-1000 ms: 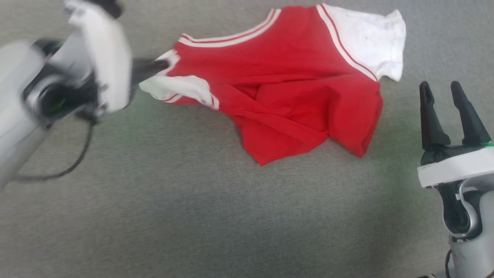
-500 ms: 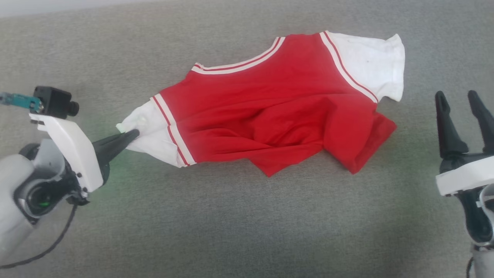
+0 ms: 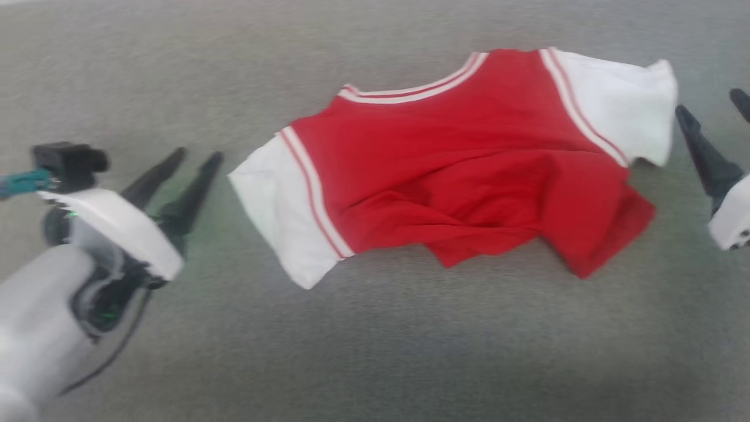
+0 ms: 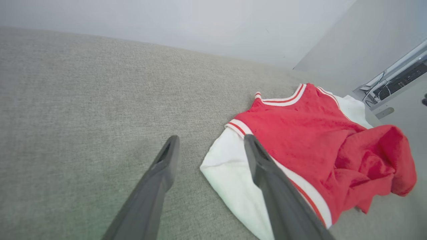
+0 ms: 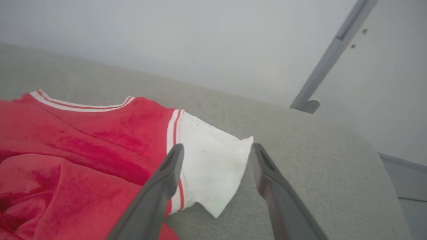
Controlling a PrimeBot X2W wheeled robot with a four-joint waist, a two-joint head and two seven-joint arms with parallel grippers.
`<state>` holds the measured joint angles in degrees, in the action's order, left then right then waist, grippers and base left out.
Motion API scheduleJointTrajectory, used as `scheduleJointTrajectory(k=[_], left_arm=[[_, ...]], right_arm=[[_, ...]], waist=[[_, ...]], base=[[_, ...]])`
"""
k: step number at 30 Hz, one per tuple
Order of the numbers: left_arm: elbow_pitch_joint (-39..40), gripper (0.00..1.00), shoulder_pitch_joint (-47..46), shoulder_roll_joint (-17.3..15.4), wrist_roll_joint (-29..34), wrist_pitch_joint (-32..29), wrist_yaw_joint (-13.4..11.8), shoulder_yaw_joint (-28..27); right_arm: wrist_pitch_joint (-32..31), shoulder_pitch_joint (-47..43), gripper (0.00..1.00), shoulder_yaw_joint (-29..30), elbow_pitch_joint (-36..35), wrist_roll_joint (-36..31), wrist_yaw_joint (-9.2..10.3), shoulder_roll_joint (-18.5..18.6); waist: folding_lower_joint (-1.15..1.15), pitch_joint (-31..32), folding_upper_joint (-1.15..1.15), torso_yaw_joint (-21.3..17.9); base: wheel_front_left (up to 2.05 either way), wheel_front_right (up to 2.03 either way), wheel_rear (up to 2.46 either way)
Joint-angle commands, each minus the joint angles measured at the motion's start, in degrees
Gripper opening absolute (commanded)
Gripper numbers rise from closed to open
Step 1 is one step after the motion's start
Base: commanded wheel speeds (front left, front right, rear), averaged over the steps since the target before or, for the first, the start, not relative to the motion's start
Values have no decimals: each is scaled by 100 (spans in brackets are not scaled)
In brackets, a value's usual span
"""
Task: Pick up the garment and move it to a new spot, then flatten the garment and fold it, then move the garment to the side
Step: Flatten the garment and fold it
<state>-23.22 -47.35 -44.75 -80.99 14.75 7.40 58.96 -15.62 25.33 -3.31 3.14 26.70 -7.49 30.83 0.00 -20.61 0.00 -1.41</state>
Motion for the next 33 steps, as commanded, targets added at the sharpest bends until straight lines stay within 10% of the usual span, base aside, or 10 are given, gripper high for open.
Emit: scheduleJointTrajectory(k=[1,11,27,28,31,33], left_arm=[[-7,100,111,196,207,48,11,-332],[982,100,1686,1858,3257,49,-130,-3296],[1771,100,2506,3075,5341,51,-1,-4257],[1786,100,2468,3066,5345,51,7,-4263],[1798,100,2197,2835,5328,51,10,-4087],[1790,100,1911,2611,5226,51,11,-3841]], right_arm=[[-229,196,100,-147,107,136,-1,271],[-2138,1823,100,-1462,808,1273,-1,1876],[-3583,2939,100,-2782,1590,2198,-1,2568],[-3592,2970,87,-2829,1601,2217,-1,2548],[-3591,3031,5,-2924,1657,2290,0,2506],[-3569,3067,0,-2971,1711,2295,1,2513]], waist=[[0,-119,0,312],[0,-828,0,1305],[0,-1359,0,1866],[0,-1365,0,1857],[0,-1380,0,1802],[0,-1376,0,1758]], base=[[0,0,0],[0,0,0],[0,0,0],[0,0,0],[0,0,0],[0,0,0]])
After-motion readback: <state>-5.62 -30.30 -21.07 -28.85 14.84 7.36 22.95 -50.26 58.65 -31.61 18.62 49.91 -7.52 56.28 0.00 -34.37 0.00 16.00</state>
